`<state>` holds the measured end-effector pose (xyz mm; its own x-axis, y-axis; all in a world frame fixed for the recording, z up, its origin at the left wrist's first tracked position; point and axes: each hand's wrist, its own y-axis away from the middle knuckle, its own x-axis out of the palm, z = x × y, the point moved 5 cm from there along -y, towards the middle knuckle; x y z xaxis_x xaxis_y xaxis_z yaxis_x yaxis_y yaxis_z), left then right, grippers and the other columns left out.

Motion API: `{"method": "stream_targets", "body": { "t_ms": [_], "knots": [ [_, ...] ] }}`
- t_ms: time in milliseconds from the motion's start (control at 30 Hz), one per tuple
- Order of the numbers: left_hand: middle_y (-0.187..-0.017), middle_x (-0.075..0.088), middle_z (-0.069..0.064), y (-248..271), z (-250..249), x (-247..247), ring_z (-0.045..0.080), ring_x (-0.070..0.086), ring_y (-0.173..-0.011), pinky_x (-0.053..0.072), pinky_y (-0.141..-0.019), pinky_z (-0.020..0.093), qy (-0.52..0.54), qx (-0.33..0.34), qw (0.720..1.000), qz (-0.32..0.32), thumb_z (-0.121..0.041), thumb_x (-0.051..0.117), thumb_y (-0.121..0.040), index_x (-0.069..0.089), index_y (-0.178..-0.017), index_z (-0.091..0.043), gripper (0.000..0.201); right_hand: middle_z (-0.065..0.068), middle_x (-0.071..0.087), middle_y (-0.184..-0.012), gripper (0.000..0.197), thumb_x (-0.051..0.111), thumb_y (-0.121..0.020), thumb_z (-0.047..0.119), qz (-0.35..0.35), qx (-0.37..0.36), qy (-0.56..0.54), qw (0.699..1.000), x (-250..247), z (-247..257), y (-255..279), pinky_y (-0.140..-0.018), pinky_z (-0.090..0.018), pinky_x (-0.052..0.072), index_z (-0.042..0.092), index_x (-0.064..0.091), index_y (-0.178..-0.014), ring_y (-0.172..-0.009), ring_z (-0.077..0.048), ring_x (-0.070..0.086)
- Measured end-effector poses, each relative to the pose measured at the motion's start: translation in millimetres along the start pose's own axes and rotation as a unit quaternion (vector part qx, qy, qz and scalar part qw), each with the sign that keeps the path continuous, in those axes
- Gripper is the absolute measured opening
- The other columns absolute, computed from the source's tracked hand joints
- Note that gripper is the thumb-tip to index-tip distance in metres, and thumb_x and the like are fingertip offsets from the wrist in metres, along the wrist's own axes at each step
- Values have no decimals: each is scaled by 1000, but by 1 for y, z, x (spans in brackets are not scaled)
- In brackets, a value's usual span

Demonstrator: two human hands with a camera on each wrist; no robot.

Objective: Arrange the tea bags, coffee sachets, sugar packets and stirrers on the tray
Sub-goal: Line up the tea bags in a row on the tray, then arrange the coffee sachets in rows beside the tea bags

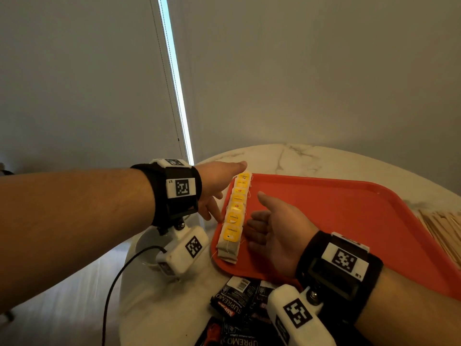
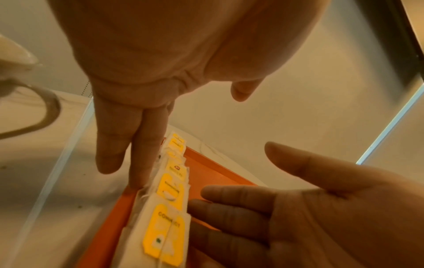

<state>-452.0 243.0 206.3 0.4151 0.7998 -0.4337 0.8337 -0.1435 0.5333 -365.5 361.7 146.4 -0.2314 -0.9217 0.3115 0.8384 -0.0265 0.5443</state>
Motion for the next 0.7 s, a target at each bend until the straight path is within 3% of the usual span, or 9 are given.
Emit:
{"method": "stream_targets", "body": {
  "t_ms": [100, 200, 367, 533, 633, 700],
  "knots": [
    [-164, 31, 26, 7, 4, 1, 55, 66, -112, 40, -111, 63, -11, -6, 1000, -1, -74, 45, -97, 12, -166, -33, 87, -13, 69, -122, 72, 53, -97, 58, 12, 6, 0, 1000, 3, -6, 3, -108, -46, 43, 3, 47, -143, -117, -27, 63],
    [-164, 31, 25, 14, 4, 3, 54, 67, -112, 39, -114, 63, -20, -5, 1000, 0, -73, 44, -98, 12, -166, -31, 86, -13, 72, -116, 65, 54, -97, 57, 9, 0, 6, 1000, 4, -8, 5, -101, -44, 47, 4, 54, -134, -110, -27, 67],
    [-164, 34, 24, 23, 7, 6, 50, 70, -108, 41, -113, 61, -48, 6, 999, 6, -75, 44, -97, 14, -166, -32, 87, -14, 66, -121, 74, 58, -93, 59, -2, 12, 25, 1000, -2, -13, 12, -94, -43, 50, 3, 49, -141, -111, -29, 63],
    [-162, 36, 24, 30, 9, 11, 48, 72, -104, 41, -114, 60, -71, 10, 997, -1, -73, 43, -99, 16, -166, -25, 87, -14, 72, -113, 62, 56, -96, 57, 15, 25, 21, 999, 1, -20, 19, -99, -45, 50, 5, 55, -129, -107, -29, 67],
    [-165, 33, 22, 36, 10, 12, 51, 68, -111, 38, -116, 61, -93, 16, 995, -14, -72, 42, -100, 14, -166, -23, 87, -12, 72, -111, 54, 55, -97, 55, 11, 20, 23, 999, 2, -19, 21, -97, -44, 50, 6, 57, -118, -104, -28, 67],
    [-168, 29, 18, 44, 9, 10, 52, 63, -121, 37, -117, 59, -102, 29, 994, -30, -70, 43, -100, 15, -167, -23, 86, -7, 68, -112, 59, 58, -95, 56, 3, 5, 27, 1000, -1, -15, 22, -91, -40, 50, 4, 57, -122, -102, -24, 64]
  ]
}}
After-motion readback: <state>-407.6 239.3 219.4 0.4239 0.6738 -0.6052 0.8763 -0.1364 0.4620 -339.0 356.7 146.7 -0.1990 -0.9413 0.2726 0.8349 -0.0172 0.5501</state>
